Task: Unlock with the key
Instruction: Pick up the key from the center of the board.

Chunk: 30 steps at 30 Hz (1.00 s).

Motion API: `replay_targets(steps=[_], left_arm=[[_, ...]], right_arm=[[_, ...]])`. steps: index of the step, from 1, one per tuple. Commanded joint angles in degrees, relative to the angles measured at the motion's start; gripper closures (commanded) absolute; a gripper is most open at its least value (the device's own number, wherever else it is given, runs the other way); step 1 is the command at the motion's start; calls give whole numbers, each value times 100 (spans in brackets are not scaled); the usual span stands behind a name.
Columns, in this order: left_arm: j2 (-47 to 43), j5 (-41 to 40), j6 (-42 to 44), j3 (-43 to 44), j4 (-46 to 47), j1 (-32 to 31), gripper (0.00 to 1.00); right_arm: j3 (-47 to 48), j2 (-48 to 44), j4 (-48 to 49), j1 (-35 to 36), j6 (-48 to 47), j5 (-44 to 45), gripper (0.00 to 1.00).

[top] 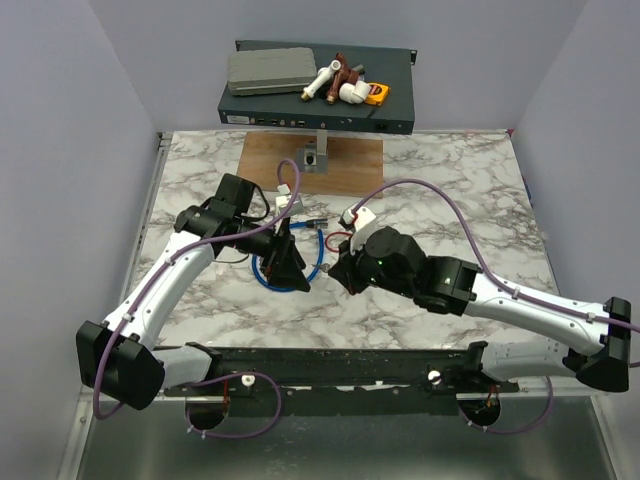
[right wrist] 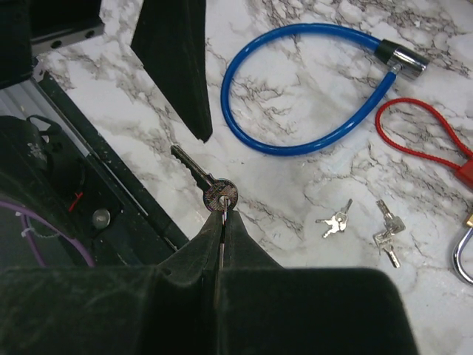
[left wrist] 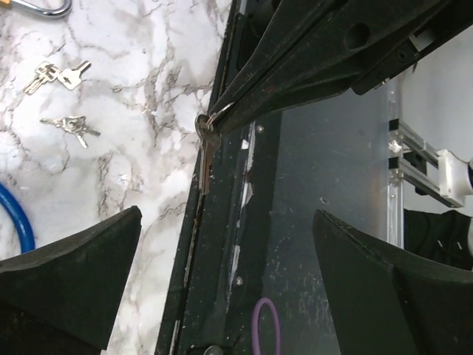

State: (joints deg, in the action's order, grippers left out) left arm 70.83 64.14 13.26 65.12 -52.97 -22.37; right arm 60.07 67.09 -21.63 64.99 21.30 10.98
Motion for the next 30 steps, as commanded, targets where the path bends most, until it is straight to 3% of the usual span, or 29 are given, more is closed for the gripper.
replay_targets(steps=[1,12,16,20,22,30], left_arm=[[-37,642,54,53,-27,-31,6],[250,808,146,475,-446,-22,46],[331,791,499,583,-775,-22,70],[515,756,731,693,-1075,-22,82],[591,709,778,758,-1150,-22,97],[460,292,924,893,-1277,-20,100]], right_arm=[[350,151,168,174,-333,359,100],[571,344,246,426,-514,593,99],[634,384,264,469,-535,583,99],[694,438,346,548,-502,530,99],[724,473,369,607,-488,505,99],[540,305,337,703,-294,493,99]])
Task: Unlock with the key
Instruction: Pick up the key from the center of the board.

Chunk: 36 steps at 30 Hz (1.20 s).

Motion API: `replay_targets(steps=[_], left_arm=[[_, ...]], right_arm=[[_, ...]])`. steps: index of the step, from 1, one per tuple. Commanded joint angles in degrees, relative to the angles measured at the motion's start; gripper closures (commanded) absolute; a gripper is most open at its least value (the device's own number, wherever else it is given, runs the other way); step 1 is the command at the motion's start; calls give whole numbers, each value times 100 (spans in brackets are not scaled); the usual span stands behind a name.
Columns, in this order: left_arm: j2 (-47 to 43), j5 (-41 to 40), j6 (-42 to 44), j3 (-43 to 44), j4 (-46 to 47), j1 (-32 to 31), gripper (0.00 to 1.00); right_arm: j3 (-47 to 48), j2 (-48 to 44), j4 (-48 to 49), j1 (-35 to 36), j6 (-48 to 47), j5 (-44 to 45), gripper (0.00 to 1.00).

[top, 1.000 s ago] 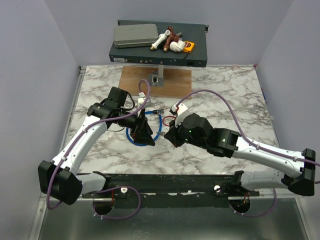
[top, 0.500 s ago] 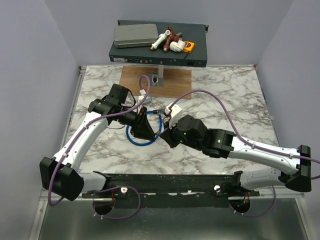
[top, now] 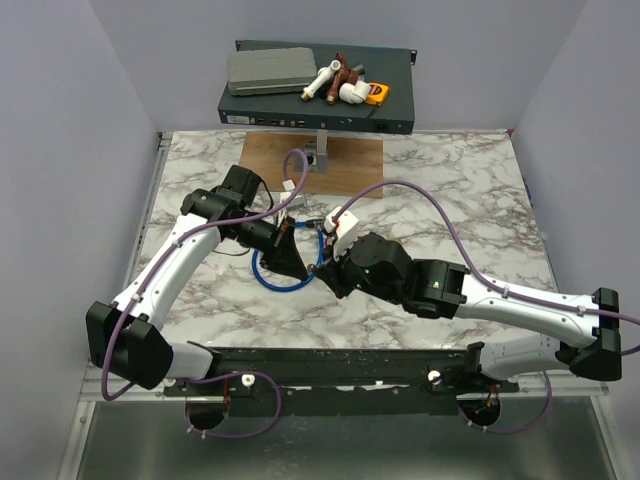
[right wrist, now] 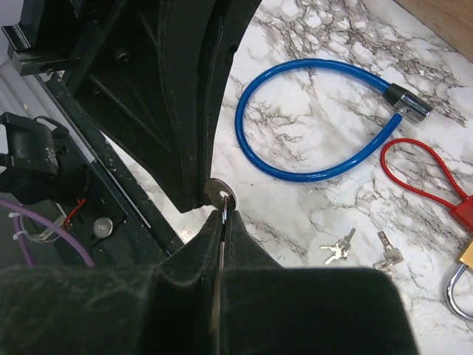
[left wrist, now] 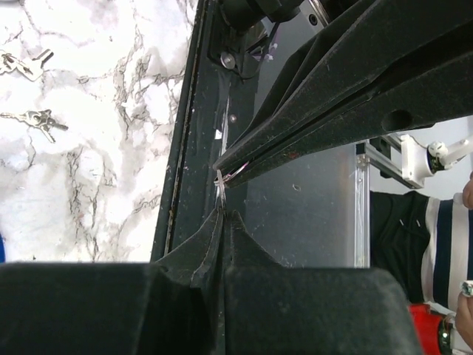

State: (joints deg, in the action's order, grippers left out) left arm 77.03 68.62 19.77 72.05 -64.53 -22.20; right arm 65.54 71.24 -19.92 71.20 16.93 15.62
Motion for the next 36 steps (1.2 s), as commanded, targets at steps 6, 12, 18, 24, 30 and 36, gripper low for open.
replay_targets(steps=[6,12,18,24,30,36], left_arm=[[-505,-813,300,221,-97,-39,100],[-840,-1651,511,334,-260,-48,100],[-1078,-1957,560,312,-343,-105,100],[-1199,-2267,653,376,-605,-319,100],[-1383,-2441,891,648,-1076,-595,100],[-1648,-2203,1095,828,-1521,-704,100]], right_arm=[[-42,-264,-16,85,240,20,99],[-30,-504,-35,87,392,-80,92],[47,-532,35,87,510,-385,90],[128,-768,284,85,470,-424,56],[190,-572,845,72,338,-1008,52],[188,-362,1132,10,215,-1971,55]])
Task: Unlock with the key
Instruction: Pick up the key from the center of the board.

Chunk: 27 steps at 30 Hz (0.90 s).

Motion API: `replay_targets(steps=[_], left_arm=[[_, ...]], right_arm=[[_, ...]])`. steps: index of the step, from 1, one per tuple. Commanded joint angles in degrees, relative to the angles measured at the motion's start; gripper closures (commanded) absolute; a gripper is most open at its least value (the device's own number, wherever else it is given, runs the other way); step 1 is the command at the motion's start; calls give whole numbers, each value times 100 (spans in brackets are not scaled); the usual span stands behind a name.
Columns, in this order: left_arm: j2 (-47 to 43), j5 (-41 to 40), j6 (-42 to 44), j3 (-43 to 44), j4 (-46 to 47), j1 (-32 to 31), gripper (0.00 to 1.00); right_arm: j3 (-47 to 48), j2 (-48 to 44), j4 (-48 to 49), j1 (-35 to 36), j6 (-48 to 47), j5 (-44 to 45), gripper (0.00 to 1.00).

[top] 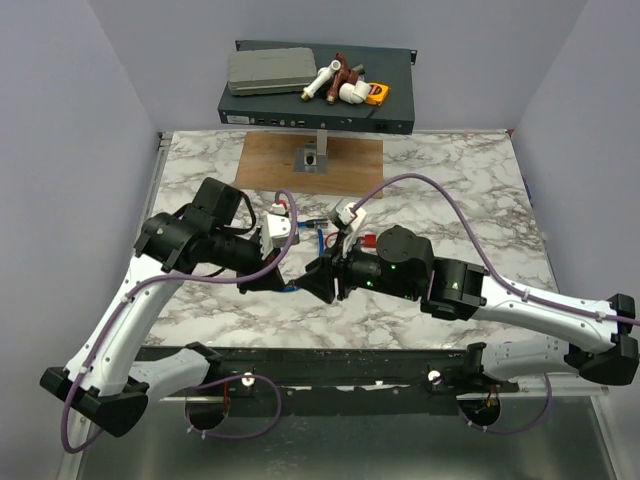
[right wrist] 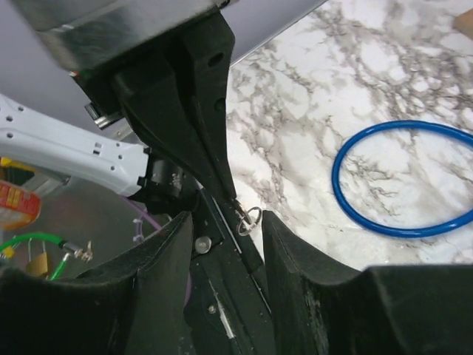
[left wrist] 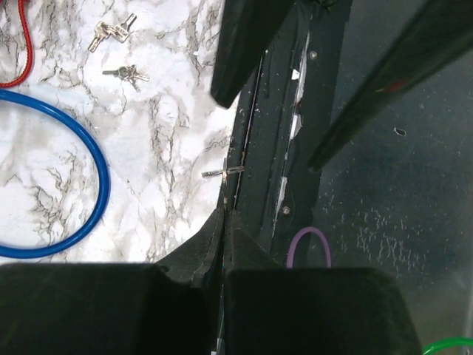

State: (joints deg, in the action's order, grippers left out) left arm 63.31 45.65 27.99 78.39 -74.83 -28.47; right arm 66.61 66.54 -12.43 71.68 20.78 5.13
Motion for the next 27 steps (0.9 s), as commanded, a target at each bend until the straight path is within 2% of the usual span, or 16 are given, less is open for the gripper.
replay_targets(steps=[1,12,19,24,27], left_arm=[[-328,145,294,194,-540,-95,100],[-449,271,234,290,-757,-285,100],[-463,295,242,356,-814,-316,100],[-419,320,225,424,-850,-345,100],[-425,297,217,440,-860,-361,100]], right_arm=[[88,126,452,-48,-183,-1064,55],[466,705,392,-43,-402,-1630,60],[216,688,266,-50,-451,-1393,64],[202,710,252,-45,-455,-1410,73],[190,724,185,-47,-465,-1485,74]])
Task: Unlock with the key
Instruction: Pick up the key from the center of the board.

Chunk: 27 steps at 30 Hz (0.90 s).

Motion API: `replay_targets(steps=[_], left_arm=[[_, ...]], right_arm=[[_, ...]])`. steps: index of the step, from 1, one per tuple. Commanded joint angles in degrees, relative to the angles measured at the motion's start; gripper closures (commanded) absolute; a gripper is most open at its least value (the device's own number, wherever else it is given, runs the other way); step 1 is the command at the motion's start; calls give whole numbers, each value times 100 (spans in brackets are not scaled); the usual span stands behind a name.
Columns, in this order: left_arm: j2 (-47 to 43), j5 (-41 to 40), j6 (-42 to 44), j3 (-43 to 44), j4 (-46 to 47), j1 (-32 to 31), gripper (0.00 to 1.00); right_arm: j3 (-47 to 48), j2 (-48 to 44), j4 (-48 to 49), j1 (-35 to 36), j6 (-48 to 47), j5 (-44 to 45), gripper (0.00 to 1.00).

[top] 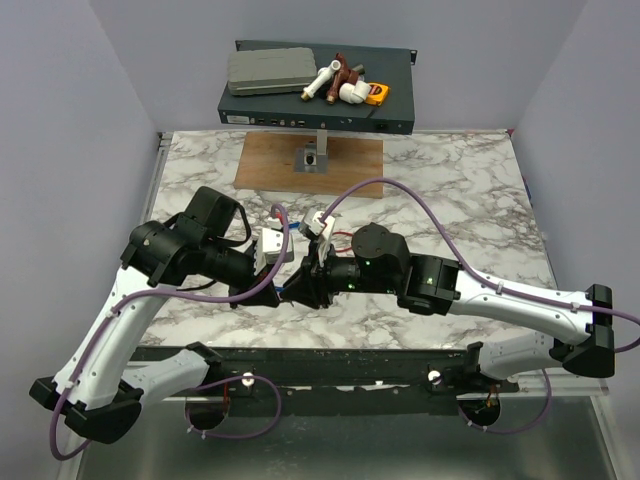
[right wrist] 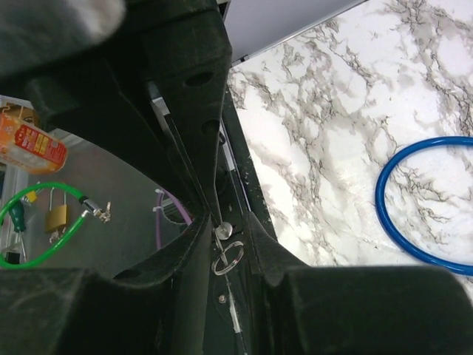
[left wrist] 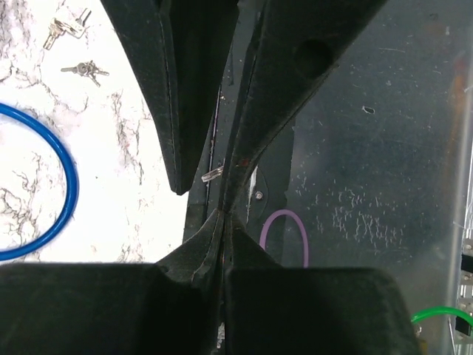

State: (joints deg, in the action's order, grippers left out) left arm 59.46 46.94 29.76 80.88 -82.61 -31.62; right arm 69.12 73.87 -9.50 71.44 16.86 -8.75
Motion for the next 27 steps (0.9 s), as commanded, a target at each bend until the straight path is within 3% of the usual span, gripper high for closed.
replay_targets(steps=[1,10,13,21,27], left_arm=[[-34,151,47,186,-86,-47,100],[-5,131,56,196,-88,-53,100],[-4,114,48,193,-80,-55,100],[-22,63,30,200,-50,-59,100],[-20,52,36,219,-30,-56,100]], right_arm=[[-78,-26,-128,-18,-71,-125,73],[-163,-75,-237,-18,-51,-310,73],[-162,-92,-271,-23,-50,-287,80],[-79,2,-365,-23,-94,-384,88],[-48,49,-496,-25,-205,-500,80]])
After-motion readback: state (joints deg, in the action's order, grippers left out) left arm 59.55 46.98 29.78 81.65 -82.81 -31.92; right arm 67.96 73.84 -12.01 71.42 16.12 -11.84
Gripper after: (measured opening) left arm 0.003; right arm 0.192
